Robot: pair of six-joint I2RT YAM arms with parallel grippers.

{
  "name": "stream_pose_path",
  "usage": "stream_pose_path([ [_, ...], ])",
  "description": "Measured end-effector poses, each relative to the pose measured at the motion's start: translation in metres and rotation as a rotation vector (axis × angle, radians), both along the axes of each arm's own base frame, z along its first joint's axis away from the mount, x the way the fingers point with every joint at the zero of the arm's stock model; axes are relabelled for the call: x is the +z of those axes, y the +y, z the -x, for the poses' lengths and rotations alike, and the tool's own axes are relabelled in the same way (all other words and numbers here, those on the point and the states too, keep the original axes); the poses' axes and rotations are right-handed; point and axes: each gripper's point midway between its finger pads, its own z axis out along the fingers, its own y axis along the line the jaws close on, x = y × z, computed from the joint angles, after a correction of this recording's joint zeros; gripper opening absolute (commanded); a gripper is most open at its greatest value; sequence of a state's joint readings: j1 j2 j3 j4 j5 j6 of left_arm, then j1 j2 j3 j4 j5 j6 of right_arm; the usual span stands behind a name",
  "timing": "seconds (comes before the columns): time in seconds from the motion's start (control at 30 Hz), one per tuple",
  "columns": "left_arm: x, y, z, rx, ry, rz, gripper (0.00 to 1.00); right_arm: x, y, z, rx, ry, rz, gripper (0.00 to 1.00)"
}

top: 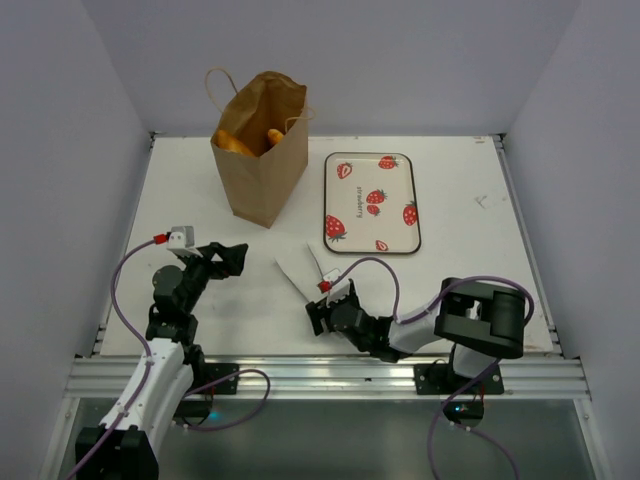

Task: Take the fake bread out of the paper bag

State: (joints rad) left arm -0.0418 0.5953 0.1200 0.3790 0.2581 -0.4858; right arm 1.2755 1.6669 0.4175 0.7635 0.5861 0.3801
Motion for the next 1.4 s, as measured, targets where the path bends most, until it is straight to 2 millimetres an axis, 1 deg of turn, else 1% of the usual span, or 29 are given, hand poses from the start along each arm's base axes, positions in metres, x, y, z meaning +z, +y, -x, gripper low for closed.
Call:
stream_pose_path([
  [0.07,0.000,0.000,0.000,0.000,0.000,0.000,1.00,0.000,0.001,0.000,0.000,-0.001,-0.005,0.78],
  [0.2,0.000,0.000,0.000,0.000,0.000,0.000,1.00,0.000,0.003,-0.002,-0.004,-0.007,-0.019,0.69],
  [0.3,0.001,0.000,0.000,0.000,-0.004,0.000,1.00,0.000,0.004,-0.002,-0.009,-0.009,-0.032,0.66],
  [0.43,0.001,0.000,0.000,0.000,-0.004,0.000,1.00,0.000,0.001,-0.002,-0.014,-0.009,-0.052,0.65],
  [0.47,0.001,0.000,0.000,0.000,-0.004,0.000,1.00,0.000,0.000,-0.002,-0.018,-0.010,-0.056,0.61],
  [0.5,0.001,0.000,0.000,0.000,-0.005,0.000,1.00,0.000,-0.001,-0.002,-0.021,-0.011,-0.058,0.60],
  [0.57,0.001,0.000,0.000,0.000,-0.005,0.000,1.00,0.000,-0.001,-0.002,-0.028,-0.012,-0.059,0.58],
  [0.8,0.003,0.000,0.000,0.000,-0.011,0.001,1.00,0.001,-0.006,-0.002,-0.031,-0.013,-0.057,0.58],
  [0.9,0.003,0.000,0.000,0.000,-0.011,0.001,1.00,0.008,-0.009,-0.001,-0.032,-0.016,-0.061,0.56],
  [1.07,0.003,0.000,0.000,0.000,-0.011,0.001,1.00,0.029,-0.011,-0.003,-0.042,-0.040,-0.092,0.55],
  [1.4,0.004,0.000,0.001,0.000,-0.016,0.001,1.00,0.050,-0.020,-0.002,-0.045,-0.054,-0.088,0.55],
])
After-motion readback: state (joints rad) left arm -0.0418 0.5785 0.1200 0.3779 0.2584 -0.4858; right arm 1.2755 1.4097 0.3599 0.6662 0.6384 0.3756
